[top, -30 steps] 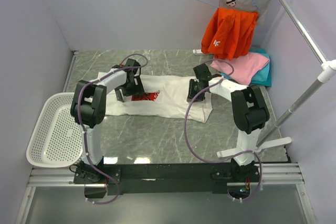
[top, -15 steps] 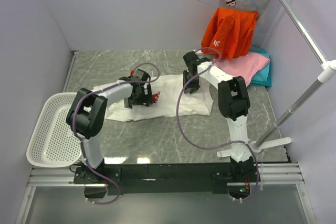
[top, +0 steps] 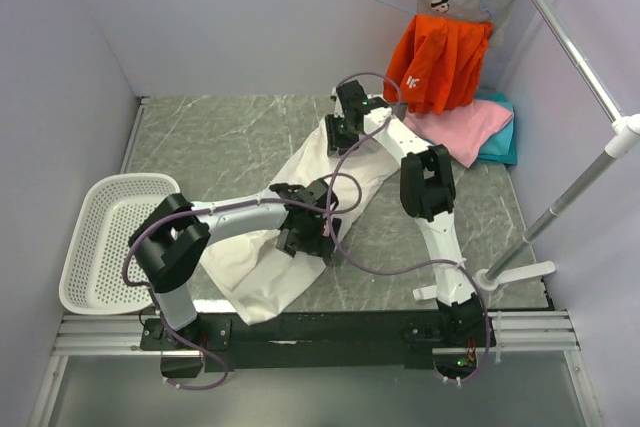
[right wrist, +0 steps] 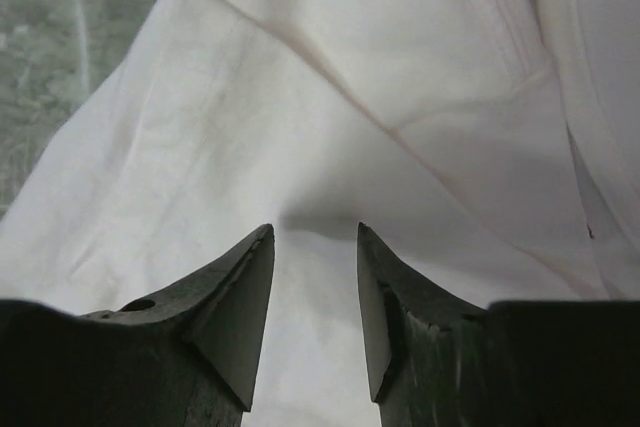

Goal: Fold and stack the t-shirts
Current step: Rotate the tshirt 90 degrees

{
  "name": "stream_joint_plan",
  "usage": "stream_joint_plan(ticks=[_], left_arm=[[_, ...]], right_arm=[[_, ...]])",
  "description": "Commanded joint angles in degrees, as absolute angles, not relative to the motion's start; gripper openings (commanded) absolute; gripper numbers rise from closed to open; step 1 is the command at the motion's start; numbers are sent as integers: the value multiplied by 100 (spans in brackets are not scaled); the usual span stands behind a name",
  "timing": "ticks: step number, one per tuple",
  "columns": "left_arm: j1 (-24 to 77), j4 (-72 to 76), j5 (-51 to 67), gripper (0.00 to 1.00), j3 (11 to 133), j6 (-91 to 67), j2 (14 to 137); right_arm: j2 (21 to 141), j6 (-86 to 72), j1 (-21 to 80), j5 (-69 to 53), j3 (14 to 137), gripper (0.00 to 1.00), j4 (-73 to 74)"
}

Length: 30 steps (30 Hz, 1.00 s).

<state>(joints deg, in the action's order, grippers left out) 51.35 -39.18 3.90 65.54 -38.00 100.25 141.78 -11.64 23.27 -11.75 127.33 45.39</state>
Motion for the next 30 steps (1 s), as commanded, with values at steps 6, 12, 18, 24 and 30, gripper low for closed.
stream_joint_plan(ticks=[6, 12, 18, 24, 30], left_arm=[[4835, -4721, -632, 99, 9438, -3033, 9949], [4035, -3965, -55, 99, 9993, -2330, 10581], [3595, -3402, 1096, 99, 10554, -1900, 11775], [3595, -3366, 1669, 100, 11697, -1565, 13095], [3384, -3567, 2153, 99, 12593, -1599, 13912]], right_arm=[[10953, -711, 2347, 814, 10619, 47, 2680], [9494, -1484, 2347, 1767, 9161, 47, 3111], [7693, -2451, 2390, 1408, 7183, 47, 2822], [6531, -2663, 2584, 722, 5977, 49, 2566], [6688, -2365, 2689, -1190, 5302, 50, 2025]])
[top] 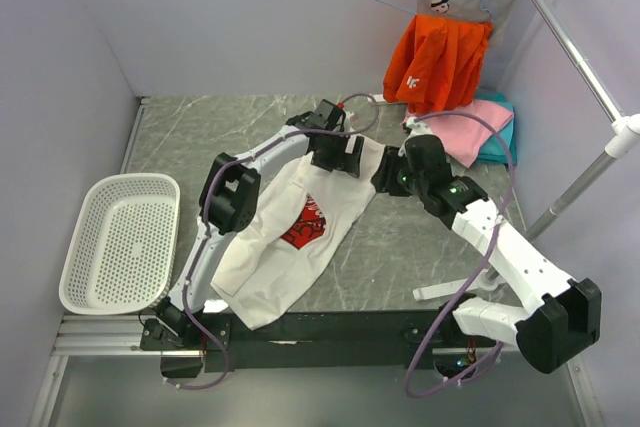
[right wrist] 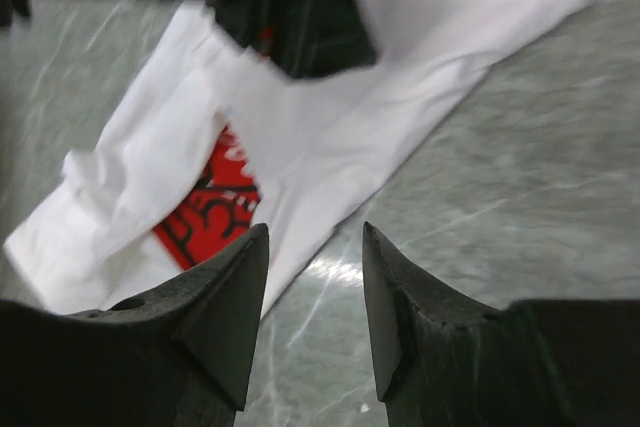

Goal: Fold and stack the t-shirts
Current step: Rotate the tshirt 90 degrees

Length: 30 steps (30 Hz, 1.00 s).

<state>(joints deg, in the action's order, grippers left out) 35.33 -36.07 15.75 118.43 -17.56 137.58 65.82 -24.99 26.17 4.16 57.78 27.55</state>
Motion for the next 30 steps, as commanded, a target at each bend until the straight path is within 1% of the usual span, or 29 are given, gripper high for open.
stream_joint_plan(ticks=[1, 2, 4, 7, 11, 12, 14, 17, 18, 20, 22, 24, 25, 27, 28, 30], left_arm=[[3288, -3612, 2258, 99, 12891, -1608, 14157], [3235, -3656, 2337, 100, 13059, -1591, 14298], [3077, -3832, 2329, 99, 13593, -1556, 14693], [2796, -3535, 2557, 99, 13833, -1722, 15028], [2532, -3086, 2391, 100, 14053, -1934, 15406], [2496, -3059, 2330, 99, 14263, -1925, 15503], [2400, -2849, 2303, 100, 14300, -2038, 15636], [2233, -2855, 2794, 100, 14334, -2223, 15723], [2224, -2952, 2812, 100, 14396, -2171, 15671], [2232, -2928, 2769, 99, 14117, -1961, 15400], [2232, -2656, 2383, 99, 13388, -1890, 14794], [2232, -2548, 2015, 99, 13193, -1793, 14503], [2232, -2671, 1430, 100, 13358, -1767, 14537], [2215, -3161, 925, 99, 14084, -1618, 14825], [2197, -3208, 540, 99, 14219, -1582, 14897], [2110, -3008, 457, 99, 14273, -1442, 15011]], right_arm=[[6862, -2321, 2707, -1569, 5082, 50, 1856], [6951, -2355, 2724, -2304, 5019, 50, 1620], [7118, -2486, 2838, -2836, 4826, 50, 1276], [7320, -2601, 3163, -3041, 4869, 50, 1055], [7830, -2418, 3716, -3515, 5237, 51, 1370], [7944, -2295, 3866, -3585, 5395, 51, 1458], [8278, -2171, 4330, -3595, 5571, 50, 1783], [8630, -2074, 4727, -3034, 5853, 50, 2144], [8700, -2109, 4903, -2867, 5880, 50, 2171], [8719, -2179, 4966, -2655, 5871, 50, 2075], [8684, -2303, 4966, -2349, 5836, 50, 1969], [8657, -2320, 4966, -2163, 5923, 50, 2021], [8640, -2329, 4966, -2014, 5959, 50, 2117], [8596, -2277, 4975, -1951, 6029, 50, 2145], [8604, -2259, 4975, -2021, 6047, 51, 2145], [8683, -2198, 4975, -2529, 6064, 51, 2075]])
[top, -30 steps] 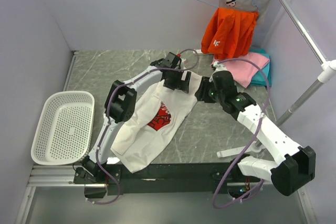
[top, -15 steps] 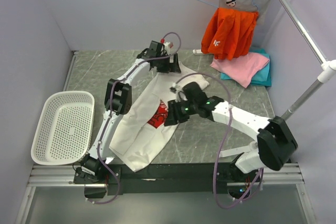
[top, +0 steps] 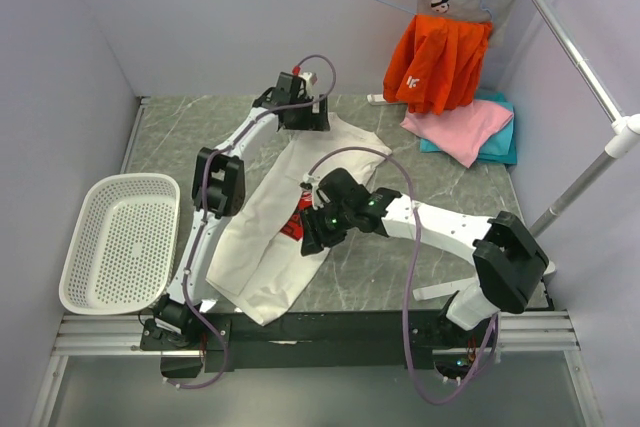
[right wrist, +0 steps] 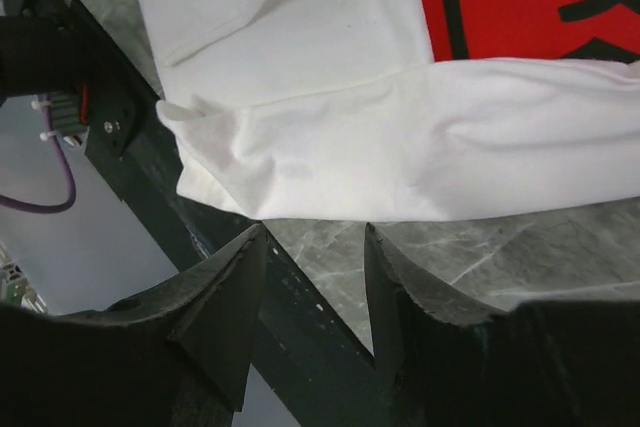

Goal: Fold and stack the t-shirts
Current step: Rotate the tshirt 90 degrees

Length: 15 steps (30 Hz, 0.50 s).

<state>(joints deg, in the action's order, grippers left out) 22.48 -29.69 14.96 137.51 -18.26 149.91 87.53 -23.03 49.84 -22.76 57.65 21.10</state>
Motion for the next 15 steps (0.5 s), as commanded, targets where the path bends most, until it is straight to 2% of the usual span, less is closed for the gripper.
stream_joint_plan(ticks=[1, 5, 8, 11, 15], left_arm=[[2066, -2893, 361, 99, 14282, -1415, 15047], [1855, -2637, 667, 99, 14720, -1634, 15450], [1837, -2610, 791, 99, 14556, -1460, 15469], [1837, -2400, 817, 100, 13847, -1371, 14978], [1837, -1846, 1028, 99, 12904, -1415, 13750]], right_arm=[[8744, -2180, 5036, -2688, 6073, 51, 1987], [9149, -2039, 5403, -3260, 6284, 51, 2030], [9404, -1951, 5703, -3279, 6503, 51, 2205], [9405, -2118, 5766, -2734, 6460, 51, 2136], [9211, -2145, 5774, -2119, 6486, 51, 2118]])
